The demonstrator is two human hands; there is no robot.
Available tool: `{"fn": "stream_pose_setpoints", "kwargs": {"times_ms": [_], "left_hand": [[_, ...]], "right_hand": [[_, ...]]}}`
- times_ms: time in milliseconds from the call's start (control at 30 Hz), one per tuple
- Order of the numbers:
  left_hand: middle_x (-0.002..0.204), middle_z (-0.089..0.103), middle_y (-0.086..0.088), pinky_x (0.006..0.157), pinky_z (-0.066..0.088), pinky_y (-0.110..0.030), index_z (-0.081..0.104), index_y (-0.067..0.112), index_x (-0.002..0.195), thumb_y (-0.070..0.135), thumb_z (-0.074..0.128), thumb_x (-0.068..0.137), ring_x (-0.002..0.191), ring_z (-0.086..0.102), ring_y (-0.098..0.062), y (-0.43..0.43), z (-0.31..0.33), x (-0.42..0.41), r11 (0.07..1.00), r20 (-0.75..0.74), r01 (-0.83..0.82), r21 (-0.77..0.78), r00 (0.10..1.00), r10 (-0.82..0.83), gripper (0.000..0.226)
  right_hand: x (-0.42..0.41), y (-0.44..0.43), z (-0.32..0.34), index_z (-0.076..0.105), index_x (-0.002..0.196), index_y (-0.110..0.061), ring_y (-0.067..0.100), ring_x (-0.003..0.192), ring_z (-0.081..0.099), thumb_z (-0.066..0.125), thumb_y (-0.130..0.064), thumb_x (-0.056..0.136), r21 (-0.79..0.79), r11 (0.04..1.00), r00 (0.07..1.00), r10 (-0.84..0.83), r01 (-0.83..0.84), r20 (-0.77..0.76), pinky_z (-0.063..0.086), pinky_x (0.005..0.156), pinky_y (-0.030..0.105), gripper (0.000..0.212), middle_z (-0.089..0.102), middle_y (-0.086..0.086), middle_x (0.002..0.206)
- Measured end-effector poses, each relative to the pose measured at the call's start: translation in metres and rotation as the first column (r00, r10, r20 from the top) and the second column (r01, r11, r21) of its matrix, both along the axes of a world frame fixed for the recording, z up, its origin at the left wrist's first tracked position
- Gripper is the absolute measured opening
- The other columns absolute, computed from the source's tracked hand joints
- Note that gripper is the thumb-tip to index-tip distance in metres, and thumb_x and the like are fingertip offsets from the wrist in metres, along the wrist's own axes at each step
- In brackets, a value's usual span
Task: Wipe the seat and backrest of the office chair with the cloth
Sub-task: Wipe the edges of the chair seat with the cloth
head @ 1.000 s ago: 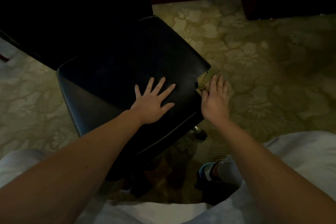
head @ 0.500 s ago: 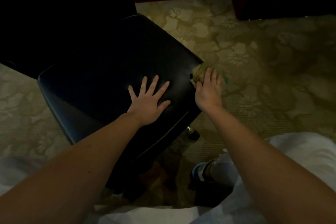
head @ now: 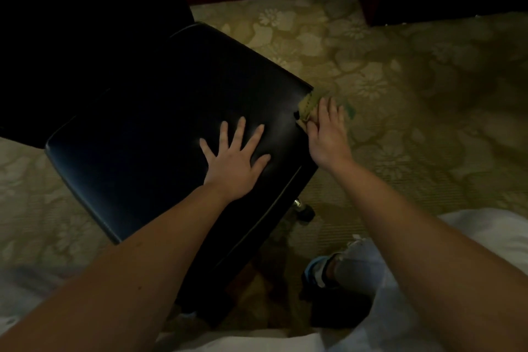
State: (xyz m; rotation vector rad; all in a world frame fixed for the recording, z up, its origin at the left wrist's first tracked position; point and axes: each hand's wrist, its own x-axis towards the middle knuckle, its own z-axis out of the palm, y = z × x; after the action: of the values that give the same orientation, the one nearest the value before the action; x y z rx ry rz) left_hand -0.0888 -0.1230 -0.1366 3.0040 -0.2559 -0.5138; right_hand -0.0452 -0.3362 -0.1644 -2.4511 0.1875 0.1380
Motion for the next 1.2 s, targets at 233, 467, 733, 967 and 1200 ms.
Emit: {"fn": "stream_pose_setpoints", "kwargs": {"times_ms": [233, 467, 733, 967, 1200], "left_hand": [[0.167, -0.024, 0.003, 0.114, -0.007, -0.072, -0.018, 0.046, 0.155, 0.067, 0.012, 0.101, 0.153, -0.022, -0.033, -0.006, -0.003, 0.002, 0.999, 0.021, -0.032, 0.026, 0.999, 0.031, 0.065], [0.167, -0.025, 0.004, 0.115, -0.006, -0.071, -0.015, 0.046, 0.156, 0.066, 0.016, 0.101, 0.153, -0.022, -0.032, -0.009, 0.004, 0.006, 0.999, -0.024, -0.036, 0.016, 0.999, 0.037, 0.066], [0.168, -0.021, 0.002, 0.119, -0.009, -0.067, -0.013, 0.048, 0.155, 0.066, 0.01, 0.099, 0.154, -0.02, -0.029, 0.034, 0.009, -0.019, 0.991, 0.07, 0.111, 0.071, 0.991, -0.116, 0.063], [0.168, -0.015, 0.004, 0.121, -0.006, -0.066, -0.017, 0.05, 0.152, 0.064, 0.006, 0.099, 0.156, -0.015, -0.028, 0.026, -0.003, -0.022, 0.998, 0.124, 0.044, 0.052, 0.991, -0.051, 0.06], [0.169, -0.013, 0.004, 0.121, -0.005, -0.066, -0.014, 0.049, 0.154, 0.064, 0.007, 0.099, 0.156, -0.013, -0.028, 0.021, -0.007, -0.018, 0.999, 0.134, 0.016, 0.052, 0.991, -0.023, 0.06]], "right_hand": [[-0.014, 0.013, -0.001, 0.0, 0.159, -0.009, 0.031, 0.153, -0.011, 0.034, -0.027, 0.108, 0.049, 0.998, 1.0, -0.027, 0.026, 0.011, -0.009, 0.121, 0.036, 0.065, -0.006, 0.011, 0.167], [-0.042, 0.023, -0.01, 0.0, 0.159, -0.013, 0.027, 0.153, -0.015, 0.036, -0.027, 0.107, 0.082, 0.996, 0.999, 0.024, -0.026, 0.03, -0.006, 0.124, 0.039, 0.065, -0.01, 0.007, 0.167], [-0.009, 0.013, -0.002, 0.004, 0.16, -0.013, 0.03, 0.153, -0.011, 0.037, -0.028, 0.107, 0.083, 0.996, 0.999, 0.026, -0.028, 0.025, -0.004, 0.125, 0.041, 0.064, -0.007, 0.008, 0.168], [-0.041, 0.044, -0.006, -0.001, 0.159, -0.013, 0.028, 0.153, -0.015, 0.036, -0.026, 0.107, 0.155, 0.988, 0.999, 0.006, -0.013, 0.04, -0.007, 0.124, 0.04, 0.065, -0.01, 0.008, 0.167], [-0.035, 0.04, -0.011, 0.001, 0.16, -0.014, 0.026, 0.153, -0.013, 0.035, -0.027, 0.107, 0.146, 0.988, 0.997, 0.03, -0.04, 0.067, -0.007, 0.123, 0.037, 0.064, -0.008, 0.007, 0.168]]}}
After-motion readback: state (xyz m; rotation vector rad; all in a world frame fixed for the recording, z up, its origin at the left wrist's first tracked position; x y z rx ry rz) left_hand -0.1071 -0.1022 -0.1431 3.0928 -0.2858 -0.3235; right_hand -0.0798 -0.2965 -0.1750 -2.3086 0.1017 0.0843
